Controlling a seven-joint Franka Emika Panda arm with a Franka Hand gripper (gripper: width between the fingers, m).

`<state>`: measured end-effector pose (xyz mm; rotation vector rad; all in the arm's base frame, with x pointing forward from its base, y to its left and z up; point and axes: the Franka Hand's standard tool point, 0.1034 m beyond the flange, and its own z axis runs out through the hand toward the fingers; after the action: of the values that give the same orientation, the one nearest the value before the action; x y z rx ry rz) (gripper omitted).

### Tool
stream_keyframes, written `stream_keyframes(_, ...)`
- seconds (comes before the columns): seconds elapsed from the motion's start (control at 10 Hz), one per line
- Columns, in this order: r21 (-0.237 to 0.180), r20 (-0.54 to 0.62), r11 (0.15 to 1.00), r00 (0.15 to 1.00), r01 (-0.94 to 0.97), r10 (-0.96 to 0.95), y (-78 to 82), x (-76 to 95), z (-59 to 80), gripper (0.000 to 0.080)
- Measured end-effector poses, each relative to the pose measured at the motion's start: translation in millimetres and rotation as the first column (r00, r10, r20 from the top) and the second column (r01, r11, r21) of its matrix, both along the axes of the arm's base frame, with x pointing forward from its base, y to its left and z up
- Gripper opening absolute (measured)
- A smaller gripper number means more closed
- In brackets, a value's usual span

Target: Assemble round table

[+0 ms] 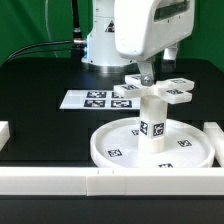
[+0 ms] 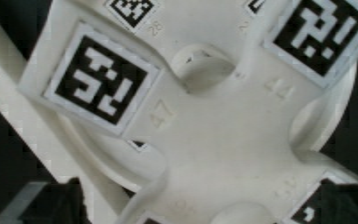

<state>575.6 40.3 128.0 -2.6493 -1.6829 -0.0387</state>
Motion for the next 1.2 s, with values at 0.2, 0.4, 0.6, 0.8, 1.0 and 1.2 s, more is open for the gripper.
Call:
stream_keyframes(0.2,-0.008,0.002,0.993,0.993,-0.119,0.119,-2.5,-0.2,-0.5,0.0649)
stream_keyframes(0.4,-0.010,0.016,0.992,0.992,-0.123,0.123,-1.3,-9.0,-9.8,0.0649)
stream_keyframes(0.6,-0.011,0.012,0.992,0.992,-0.128,0.128,-1.0,-10.7,-15.8,0.0649)
stream_keyframes(0.8,-0.011,0.002,0.992,0.992,-0.125,0.125,-3.1,-12.7,-22.0,0.0649)
stream_keyframes(1.0,-0.011,-0.002,0.992,0.993,-0.122,0.122,-4.0,-13.5,-24.2,0.0649)
stream_keyframes(1.2,-0.011,-0.005,0.993,0.993,-0.117,0.117,-4.3,-14.2,-26.0,0.0649)
